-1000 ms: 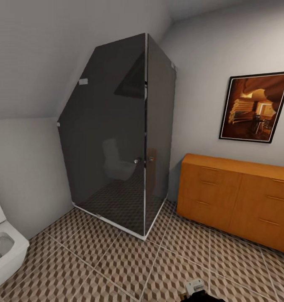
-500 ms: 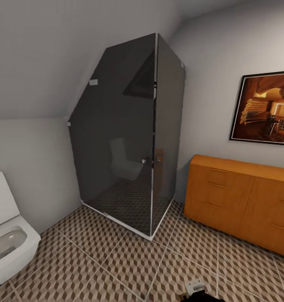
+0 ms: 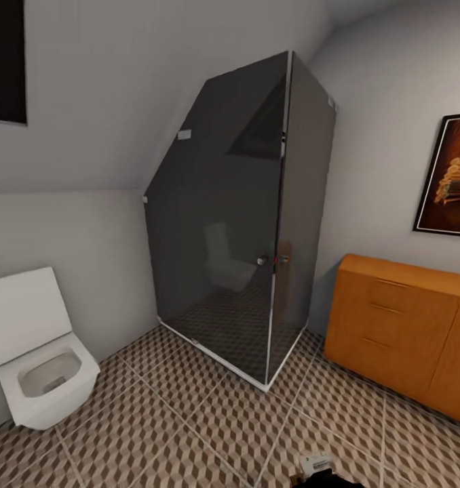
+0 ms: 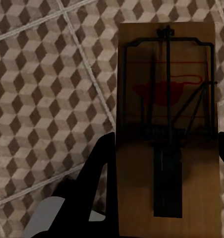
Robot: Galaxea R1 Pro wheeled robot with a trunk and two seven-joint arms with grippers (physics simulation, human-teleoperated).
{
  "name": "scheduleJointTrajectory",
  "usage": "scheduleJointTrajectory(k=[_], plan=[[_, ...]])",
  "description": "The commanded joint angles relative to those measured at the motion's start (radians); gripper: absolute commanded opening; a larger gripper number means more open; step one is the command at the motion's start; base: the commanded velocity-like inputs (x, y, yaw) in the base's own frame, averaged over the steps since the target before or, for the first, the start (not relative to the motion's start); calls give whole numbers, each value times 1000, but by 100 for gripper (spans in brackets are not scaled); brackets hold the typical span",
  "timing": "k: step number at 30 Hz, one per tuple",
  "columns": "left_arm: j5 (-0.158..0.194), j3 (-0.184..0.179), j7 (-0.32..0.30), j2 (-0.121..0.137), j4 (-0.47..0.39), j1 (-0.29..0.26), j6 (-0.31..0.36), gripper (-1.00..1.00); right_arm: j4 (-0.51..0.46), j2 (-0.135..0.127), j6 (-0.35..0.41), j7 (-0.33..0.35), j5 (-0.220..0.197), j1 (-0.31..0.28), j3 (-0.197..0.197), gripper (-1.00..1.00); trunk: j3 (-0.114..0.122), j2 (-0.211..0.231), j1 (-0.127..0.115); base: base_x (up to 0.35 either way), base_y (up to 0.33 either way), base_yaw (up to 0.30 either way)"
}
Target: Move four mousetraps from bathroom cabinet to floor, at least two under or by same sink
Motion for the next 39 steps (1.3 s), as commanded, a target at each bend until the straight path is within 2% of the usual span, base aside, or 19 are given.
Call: scheduleJointTrajectory(k=[1,28,39], plan=[[9,-2,4,0,-1,0,3,-100,2,0,3,-3,8,-1,3,-100,-1,-1,0,0,0,273],[6,-2,4,-1,-1,0,2,-100,2,0,3,-12,7,-1,3,-100,-1,-1,0,0,0,272],[4,-3,4,-3,-1,0,2,-100,0,-5,3,-8,4,-2,3,-100,-1,-1,0,0,0,60]])
